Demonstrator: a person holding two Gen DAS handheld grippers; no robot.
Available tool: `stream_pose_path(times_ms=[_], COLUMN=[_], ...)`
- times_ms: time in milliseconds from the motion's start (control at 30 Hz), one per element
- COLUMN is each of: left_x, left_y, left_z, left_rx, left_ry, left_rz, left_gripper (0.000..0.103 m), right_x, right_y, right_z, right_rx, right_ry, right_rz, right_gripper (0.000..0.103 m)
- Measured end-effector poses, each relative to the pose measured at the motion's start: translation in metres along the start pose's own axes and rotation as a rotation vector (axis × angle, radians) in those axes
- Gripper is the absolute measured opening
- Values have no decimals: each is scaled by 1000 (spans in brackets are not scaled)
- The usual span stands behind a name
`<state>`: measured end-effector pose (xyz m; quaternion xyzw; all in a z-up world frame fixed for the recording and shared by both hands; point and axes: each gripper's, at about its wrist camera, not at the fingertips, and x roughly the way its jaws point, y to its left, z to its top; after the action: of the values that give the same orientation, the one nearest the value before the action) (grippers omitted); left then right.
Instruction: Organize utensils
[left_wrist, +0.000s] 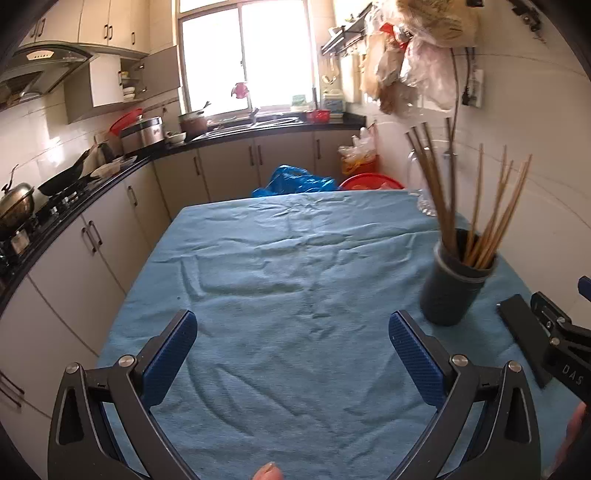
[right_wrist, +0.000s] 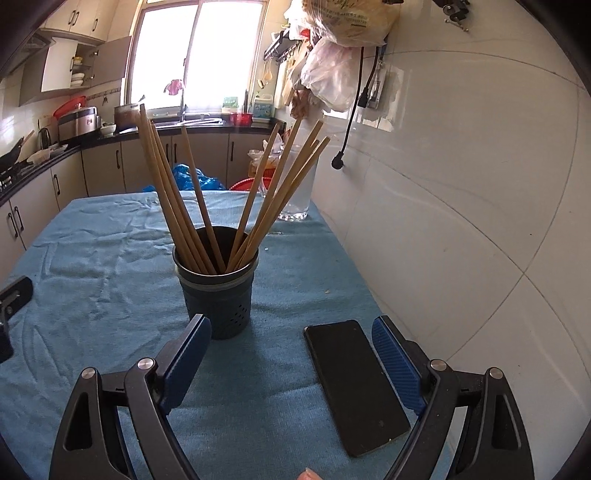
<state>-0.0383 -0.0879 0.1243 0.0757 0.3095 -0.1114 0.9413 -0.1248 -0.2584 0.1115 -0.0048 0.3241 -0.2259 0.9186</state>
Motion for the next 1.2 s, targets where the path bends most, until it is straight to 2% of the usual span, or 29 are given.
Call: stream_pose_path(times_ms=[133,367,467,600,867,1033,1200], left_x=[-10,-44,-62,-87,-127,-145,-144], left_y=[-10,-20,-19,-17,-19,-13,-4], left_z=[0,-12,-22,-43,-78,-90,-97], left_rx=[32,82,76,81,77,45,33], left_ry=[0,-64,-83,-115,-117,-134,-132], left_rz=[-4,-6,-8,26,25,8,49], left_gripper=[103,103,103,103,103,103,103], right_x=[-14,-51,-69,-91,-131,-141,-143], right_y=[-8,-16,-17,-22,-19,-14,-9], right_z=[-6,-23,-31,-49,-95,-104,-103], right_rx=[14,42,59,100,155,149,143], right_ry=[-13,-45,-67,-83,-97,-104,-139], right_rz=[-3,11,17,36,68,96,64], right_gripper=[92,92,92,92,92,92,92])
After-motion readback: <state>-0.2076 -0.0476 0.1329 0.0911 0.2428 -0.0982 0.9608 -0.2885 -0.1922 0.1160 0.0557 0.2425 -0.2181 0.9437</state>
